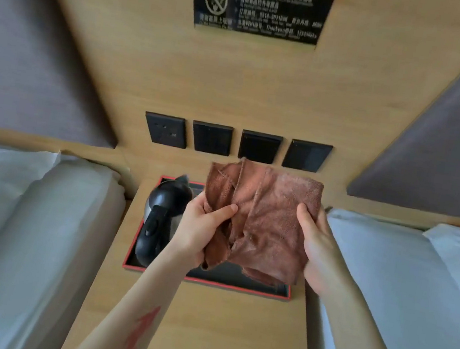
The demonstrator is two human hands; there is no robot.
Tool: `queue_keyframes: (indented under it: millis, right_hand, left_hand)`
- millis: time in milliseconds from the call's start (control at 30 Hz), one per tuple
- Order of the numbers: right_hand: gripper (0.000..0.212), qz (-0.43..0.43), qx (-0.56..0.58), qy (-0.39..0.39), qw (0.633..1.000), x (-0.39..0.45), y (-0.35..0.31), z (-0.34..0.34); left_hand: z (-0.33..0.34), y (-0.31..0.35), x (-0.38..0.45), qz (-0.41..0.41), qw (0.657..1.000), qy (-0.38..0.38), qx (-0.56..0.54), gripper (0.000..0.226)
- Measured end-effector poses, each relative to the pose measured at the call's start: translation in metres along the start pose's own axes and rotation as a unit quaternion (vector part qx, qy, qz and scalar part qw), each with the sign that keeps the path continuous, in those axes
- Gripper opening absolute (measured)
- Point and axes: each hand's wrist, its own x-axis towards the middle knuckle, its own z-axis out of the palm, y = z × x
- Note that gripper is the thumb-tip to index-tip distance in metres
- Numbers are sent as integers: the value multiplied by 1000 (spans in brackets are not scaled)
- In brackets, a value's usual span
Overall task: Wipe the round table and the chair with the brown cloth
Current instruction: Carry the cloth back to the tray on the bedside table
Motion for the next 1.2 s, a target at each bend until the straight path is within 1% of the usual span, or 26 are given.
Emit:
queue_keyframes:
  millis: [33,100,133,200,267,333,400,467,567,667,700,733,767,800,833,867,900,933,967,1000,1067,1100,1133,1200]
  right_hand:
    - [21,6,-11,5,1000,9,17,-2]
    - [33,0,-40,24,999,25,52,-8]
    - [36,0,-56,31,998,33,68,-10]
    - [33,14,-88,29,996,48,97,-15]
    - [38,26,-119,20,992,63,122,-20]
    - [26,37,-127,30,991,75,144,-26]
    - [38,36,-175,45,983,88,161,-32]
    - [43,27,-256,50,965,97,171,-34]
    - [40,-10,-410,73,909,105,183,-38]
    - [43,-25,-513,85,854,108,189,-34]
    - [48,-25,-532,84,842,107,188,-32]
    - [53,-26,-539,88,837,106,186,-31]
    - [58,-29,-535,98,839,106,184,-29]
    - [61,-40,-527,117,841,104,181,-28]
    - [61,-62,-522,141,839,102,177,-26]
    - [59,-98,-525,165,829,101,176,-24]
    - [56,-134,-538,177,813,100,177,-22]
    - [53,-158,-561,166,795,101,179,-20]
    - [52,-162,-593,129,778,101,183,-18]
    - [52,-151,-620,81,766,102,190,-16]
    - [55,-115,-648,6,753,103,207,-15]
    - [56,-107,-652,-10,751,103,215,-16]
    - [56,-108,-651,-12,751,104,221,-16]
    - [57,-122,-646,-2,754,105,225,-16]
  left_hand:
    - [-4,-18,8,-7,1000,0,8,25]
    - [-11,-52,24,-13,999,0,32,33]
    - [-15,-69,33,-11,999,4,49,36]
    - [-19,-102,47,-6,996,15,84,38]
    - [-22,-128,59,-6,994,18,109,36]
    - [-23,-149,71,-4,991,15,134,33]
    - [-24,-166,83,-11,988,4,153,33]
    - [-26,-179,94,-23,984,-3,179,32]
    - [-33,-198,106,-36,968,1,249,29]
    - [-39,-204,107,-36,952,5,303,59]
    - [-40,-203,107,-30,940,11,338,63]
    - [-41,-202,106,-24,921,20,389,66]
    - [-40,-199,104,-17,894,28,446,69]
    - [-38,-197,102,-1,861,35,508,70]
    - [-33,-195,98,26,826,41,562,69]
    - [-27,-195,95,66,800,48,594,67]
    - [-19,-196,93,108,782,49,612,63]
    - [-12,-198,92,146,768,40,622,59]
    - [-6,-201,93,169,755,15,634,56]
    - [-3,-207,93,171,742,-23,648,55]
    - [-5,-221,96,129,715,-86,682,55]
    - [-8,-229,96,103,705,-98,695,55]
    - [-12,-235,97,91,703,-98,698,55]
    - [-14,-240,98,86,711,-94,692,56]
